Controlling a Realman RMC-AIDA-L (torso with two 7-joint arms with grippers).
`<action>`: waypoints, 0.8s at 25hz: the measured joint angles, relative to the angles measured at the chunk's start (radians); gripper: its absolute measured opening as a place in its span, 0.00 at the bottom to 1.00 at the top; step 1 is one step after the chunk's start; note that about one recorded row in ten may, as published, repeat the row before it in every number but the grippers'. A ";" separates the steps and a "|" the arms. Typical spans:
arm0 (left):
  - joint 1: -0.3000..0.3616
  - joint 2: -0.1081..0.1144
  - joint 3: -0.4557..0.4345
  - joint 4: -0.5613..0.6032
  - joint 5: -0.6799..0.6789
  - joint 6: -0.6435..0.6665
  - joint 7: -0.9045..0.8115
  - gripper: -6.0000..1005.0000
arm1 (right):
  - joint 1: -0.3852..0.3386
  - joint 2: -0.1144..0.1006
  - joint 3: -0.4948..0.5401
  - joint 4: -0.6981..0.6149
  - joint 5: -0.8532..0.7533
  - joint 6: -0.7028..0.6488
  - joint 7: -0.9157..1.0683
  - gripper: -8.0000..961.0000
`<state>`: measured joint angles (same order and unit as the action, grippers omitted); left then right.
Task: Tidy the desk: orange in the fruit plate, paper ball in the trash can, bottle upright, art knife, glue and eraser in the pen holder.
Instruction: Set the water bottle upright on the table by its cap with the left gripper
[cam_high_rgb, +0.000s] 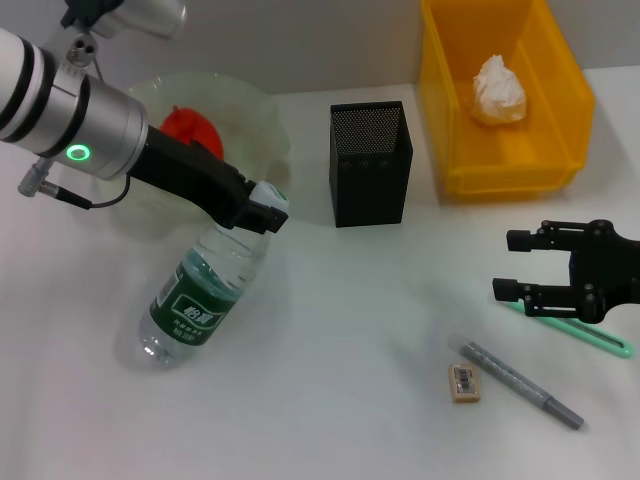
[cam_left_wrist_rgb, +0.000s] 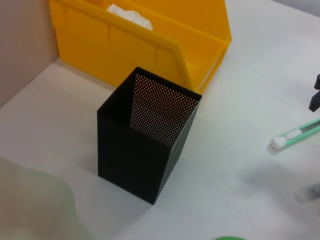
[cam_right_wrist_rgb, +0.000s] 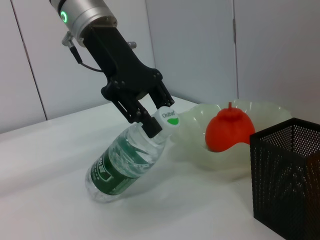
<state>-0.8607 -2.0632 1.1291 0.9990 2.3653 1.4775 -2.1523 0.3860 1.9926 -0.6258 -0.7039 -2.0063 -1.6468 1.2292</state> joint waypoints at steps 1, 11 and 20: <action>0.001 0.000 -0.007 0.002 0.000 0.005 0.002 0.44 | 0.000 0.000 0.000 0.000 0.000 -0.001 0.000 0.73; 0.011 0.000 -0.050 0.039 -0.001 0.039 0.008 0.44 | -0.001 -0.001 0.000 -0.001 0.001 -0.011 0.009 0.73; 0.025 0.002 -0.100 0.046 -0.013 0.062 0.014 0.44 | 0.001 -0.002 0.000 0.000 0.002 -0.016 0.019 0.73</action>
<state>-0.8352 -2.0616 1.0290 1.0451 2.3527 1.5390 -2.1378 0.3874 1.9911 -0.6258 -0.7041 -2.0048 -1.6629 1.2482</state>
